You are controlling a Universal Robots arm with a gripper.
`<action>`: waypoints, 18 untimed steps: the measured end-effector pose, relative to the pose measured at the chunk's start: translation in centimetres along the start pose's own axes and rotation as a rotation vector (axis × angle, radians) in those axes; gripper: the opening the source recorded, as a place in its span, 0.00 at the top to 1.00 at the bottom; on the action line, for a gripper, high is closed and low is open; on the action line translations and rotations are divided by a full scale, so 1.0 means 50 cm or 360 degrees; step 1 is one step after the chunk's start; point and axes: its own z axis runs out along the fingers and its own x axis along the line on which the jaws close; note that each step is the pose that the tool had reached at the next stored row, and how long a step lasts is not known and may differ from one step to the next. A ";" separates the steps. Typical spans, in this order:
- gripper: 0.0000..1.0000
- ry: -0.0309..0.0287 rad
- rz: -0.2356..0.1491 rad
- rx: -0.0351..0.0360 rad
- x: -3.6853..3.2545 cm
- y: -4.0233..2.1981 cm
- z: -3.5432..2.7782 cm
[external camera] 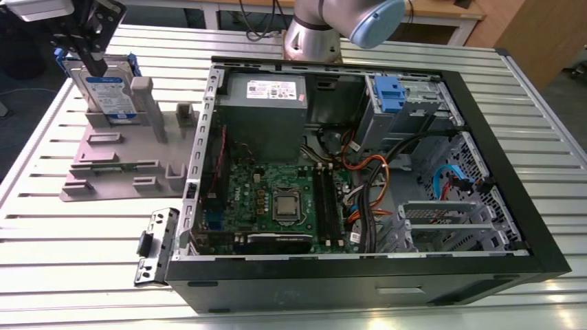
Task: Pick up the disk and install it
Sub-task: 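Reach for the disk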
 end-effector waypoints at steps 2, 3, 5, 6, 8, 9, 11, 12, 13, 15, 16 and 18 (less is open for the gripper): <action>0.90 -0.00001 0.0000 0.0000 0.001 0.000 0.000; 0.90 -0.00001 0.0000 0.0000 0.001 0.000 0.000; 0.90 -0.00001 0.0000 0.0000 0.002 0.000 0.001; 0.90 0.00000 0.0000 0.0000 0.003 0.000 0.001; 0.90 -0.00001 0.0000 0.0000 0.004 0.000 0.001; 0.90 -0.00001 0.0000 0.0000 0.004 0.000 0.001; 0.90 -0.00001 0.0000 0.0000 0.005 0.000 0.001; 0.90 -0.00001 0.0000 0.0000 0.005 0.000 0.001; 0.90 -0.00001 0.0000 0.0000 0.006 0.000 0.002; 0.90 -0.00001 0.0000 0.0000 0.006 0.000 0.002; 0.90 -0.00002 0.0000 0.0000 0.007 0.000 0.002; 0.90 -0.00001 0.0000 0.0000 0.008 0.000 0.002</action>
